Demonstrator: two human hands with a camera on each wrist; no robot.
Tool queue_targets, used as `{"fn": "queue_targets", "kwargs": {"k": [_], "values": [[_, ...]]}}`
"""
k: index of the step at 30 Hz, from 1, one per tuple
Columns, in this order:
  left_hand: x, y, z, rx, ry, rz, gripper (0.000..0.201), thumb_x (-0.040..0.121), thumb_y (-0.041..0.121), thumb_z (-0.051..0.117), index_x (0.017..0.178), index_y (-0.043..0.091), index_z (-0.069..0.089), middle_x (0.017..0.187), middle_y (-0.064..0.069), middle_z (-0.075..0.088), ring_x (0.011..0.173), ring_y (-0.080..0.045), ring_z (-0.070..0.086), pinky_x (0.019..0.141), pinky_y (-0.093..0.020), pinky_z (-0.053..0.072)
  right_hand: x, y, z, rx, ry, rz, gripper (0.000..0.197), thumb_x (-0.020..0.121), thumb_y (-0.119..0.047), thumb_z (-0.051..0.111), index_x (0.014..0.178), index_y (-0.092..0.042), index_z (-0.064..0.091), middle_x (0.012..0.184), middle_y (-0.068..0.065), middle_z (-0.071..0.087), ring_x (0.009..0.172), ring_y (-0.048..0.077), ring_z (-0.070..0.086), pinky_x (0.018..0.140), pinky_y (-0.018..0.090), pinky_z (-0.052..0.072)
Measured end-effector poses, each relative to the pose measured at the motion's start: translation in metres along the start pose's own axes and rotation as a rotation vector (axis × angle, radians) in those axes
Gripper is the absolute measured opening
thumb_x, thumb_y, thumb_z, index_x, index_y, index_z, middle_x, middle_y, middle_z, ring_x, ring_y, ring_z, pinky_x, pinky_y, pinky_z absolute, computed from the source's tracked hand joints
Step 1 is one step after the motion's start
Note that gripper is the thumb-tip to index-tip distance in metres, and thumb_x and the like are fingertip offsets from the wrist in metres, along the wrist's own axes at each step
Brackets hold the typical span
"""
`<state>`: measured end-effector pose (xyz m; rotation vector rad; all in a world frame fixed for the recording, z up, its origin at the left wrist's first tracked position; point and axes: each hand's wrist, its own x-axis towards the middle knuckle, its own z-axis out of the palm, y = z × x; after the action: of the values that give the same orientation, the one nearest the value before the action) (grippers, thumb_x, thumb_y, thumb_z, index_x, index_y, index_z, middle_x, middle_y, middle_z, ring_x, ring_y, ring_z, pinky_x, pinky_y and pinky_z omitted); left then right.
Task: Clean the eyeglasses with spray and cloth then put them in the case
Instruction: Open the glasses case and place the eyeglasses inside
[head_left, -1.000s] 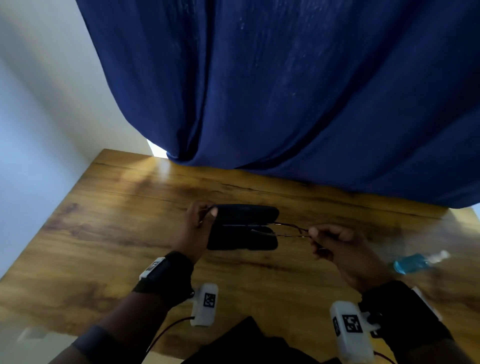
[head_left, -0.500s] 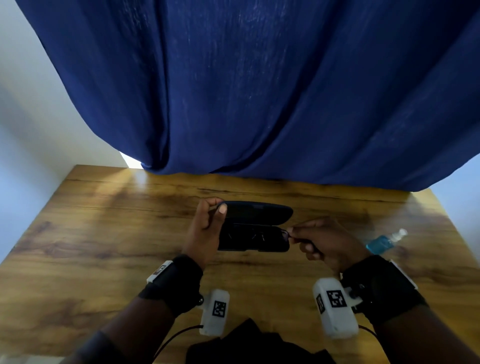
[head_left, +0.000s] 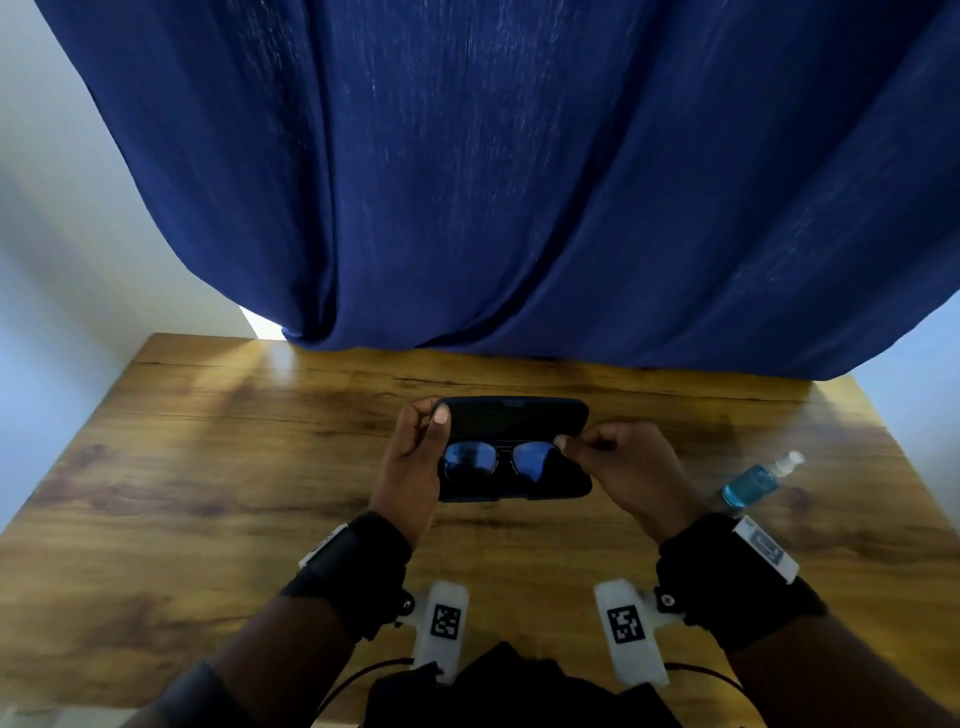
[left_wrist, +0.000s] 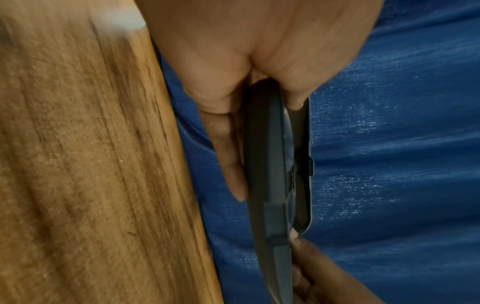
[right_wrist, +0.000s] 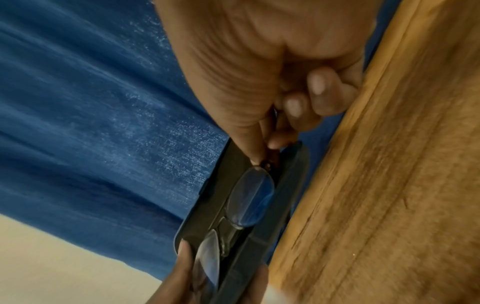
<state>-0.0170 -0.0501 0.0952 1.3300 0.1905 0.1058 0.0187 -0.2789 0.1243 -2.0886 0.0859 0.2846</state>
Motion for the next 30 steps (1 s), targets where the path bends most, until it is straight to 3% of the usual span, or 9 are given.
{"fn": "queue_targets", "kwargs": {"k": [6,9,11,13,18,21,24,27,30], "values": [[-0.003,0.013,0.001,-0.073,0.021,-0.024,0.021,0.109,0.027,0.045,0.112,0.012,0.060,0.107,-0.015,0.068,0.100,-0.032,0.067,0.089,-0.050,0.055,-0.004,-0.004,-0.001,0.033,-0.009,-0.149,0.013,0.094,-0.040,0.071,0.093,-0.030,0.079,0.089,-0.014,0.078,0.086,0.001,0.072,0.076,0.024,0.056],[-0.003,0.016,0.001,-0.060,0.045,-0.030,0.021,0.109,0.024,0.042,0.109,0.014,0.060,0.095,-0.001,0.075,0.093,-0.021,0.073,0.078,-0.037,0.063,-0.006,-0.004,-0.002,0.041,-0.028,-0.184,0.015,0.095,-0.039,0.070,0.089,-0.028,0.078,0.080,-0.017,0.075,0.075,-0.004,0.069,0.068,0.019,0.052],[-0.001,0.013,0.000,-0.010,0.110,-0.030,0.016,0.107,0.029,0.049,0.107,0.025,0.064,0.102,0.003,0.072,0.105,-0.024,0.068,0.094,-0.044,0.057,-0.007,-0.004,-0.004,0.098,0.005,-0.182,0.016,0.096,-0.037,0.069,0.087,-0.027,0.077,0.068,-0.019,0.070,0.061,-0.006,0.062,0.058,0.013,0.043],[-0.001,0.013,-0.002,0.001,0.135,-0.037,0.013,0.105,0.032,0.052,0.109,0.031,0.065,0.109,0.004,0.069,0.114,-0.027,0.062,0.104,-0.051,0.050,-0.007,-0.004,-0.005,0.169,0.045,-0.176,0.012,0.097,-0.038,0.068,0.092,-0.030,0.075,0.073,-0.015,0.071,0.060,-0.005,0.059,0.057,0.016,0.042],[-0.006,0.030,-0.002,0.041,-0.027,0.019,0.026,0.110,0.007,0.035,0.128,0.003,0.053,0.096,0.013,0.074,0.092,-0.007,0.073,0.072,-0.022,0.060,-0.008,-0.002,-0.003,0.234,0.032,-0.200,0.023,0.092,-0.049,0.068,0.113,-0.046,0.061,0.096,-0.011,0.069,0.075,0.001,0.063,0.067,0.029,0.049],[-0.004,0.035,-0.003,0.031,0.043,0.028,0.021,0.108,0.008,0.042,0.118,0.013,0.060,0.100,0.004,0.071,0.092,-0.013,0.070,0.078,-0.030,0.059,-0.015,-0.008,-0.001,0.252,0.155,-0.329,0.029,0.090,-0.055,0.066,0.112,-0.037,0.059,0.100,-0.009,0.065,0.079,0.003,0.063,0.069,0.026,0.051],[-0.005,0.037,-0.002,0.012,0.045,0.016,0.021,0.109,0.015,0.040,0.118,0.012,0.059,0.105,-0.008,0.070,0.096,-0.021,0.071,0.077,-0.032,0.062,-0.022,-0.011,0.000,-0.056,0.278,-0.537,0.023,0.096,-0.054,0.060,0.107,-0.034,0.067,0.126,-0.011,0.049,0.110,0.004,0.056,0.085,0.021,0.051],[-0.007,0.038,0.000,0.006,0.085,0.046,0.019,0.108,0.021,0.044,0.112,0.020,0.063,0.105,-0.007,0.070,0.102,-0.026,0.067,0.086,-0.036,0.058,-0.023,-0.015,0.000,-0.269,0.196,-0.594,0.032,0.099,-0.055,0.053,0.123,-0.040,0.069,0.155,-0.014,0.030,0.134,0.010,0.036,0.104,0.020,0.034],[-0.010,0.043,0.005,0.044,0.044,0.133,0.030,0.110,0.019,0.035,0.124,0.002,0.055,0.107,-0.015,0.067,0.091,-0.013,0.072,0.071,-0.022,0.060,-0.023,-0.023,-0.003,-0.273,0.105,-0.539,0.043,0.095,-0.063,0.051,0.132,-0.045,0.062,0.159,-0.020,0.025,0.138,0.004,0.031,0.107,0.017,0.027]]}}
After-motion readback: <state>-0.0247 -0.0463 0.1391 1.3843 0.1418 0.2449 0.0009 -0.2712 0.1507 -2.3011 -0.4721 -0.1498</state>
